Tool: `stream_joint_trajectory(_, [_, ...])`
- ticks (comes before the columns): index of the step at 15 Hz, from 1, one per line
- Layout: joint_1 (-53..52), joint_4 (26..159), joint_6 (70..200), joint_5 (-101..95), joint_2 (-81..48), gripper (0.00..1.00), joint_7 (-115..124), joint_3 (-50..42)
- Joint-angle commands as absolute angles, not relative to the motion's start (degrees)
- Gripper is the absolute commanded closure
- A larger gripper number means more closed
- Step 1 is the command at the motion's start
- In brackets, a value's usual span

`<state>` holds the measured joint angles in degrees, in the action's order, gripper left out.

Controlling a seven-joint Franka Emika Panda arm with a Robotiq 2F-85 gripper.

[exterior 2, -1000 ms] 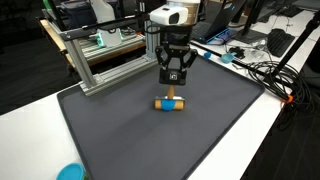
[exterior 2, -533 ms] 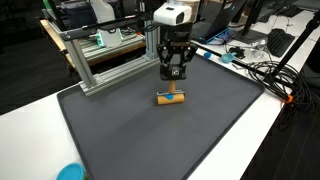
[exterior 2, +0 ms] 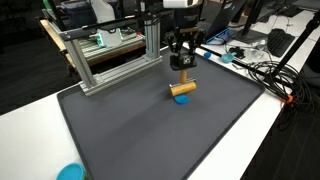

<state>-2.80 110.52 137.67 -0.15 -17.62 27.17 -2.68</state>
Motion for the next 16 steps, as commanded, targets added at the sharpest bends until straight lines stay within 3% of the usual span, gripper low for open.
stream_joint_trajectory(1, [-2.68,112.7,139.07,1.79,-14.98,0.78,25.42,-2.31])
stream_joint_trajectory(8, [-1.09,115.01,139.05,4.71,-10.34,0.78,21.84,-1.91])
stream_joint_trajectory(11, [-3.35,113.16,133.56,-3.38,-7.92,0.78,36.94,-6.16])
stream_joint_trajectory(16, [-4.0,106.28,122.12,-9.87,-8.48,0.78,56.65,-4.86])
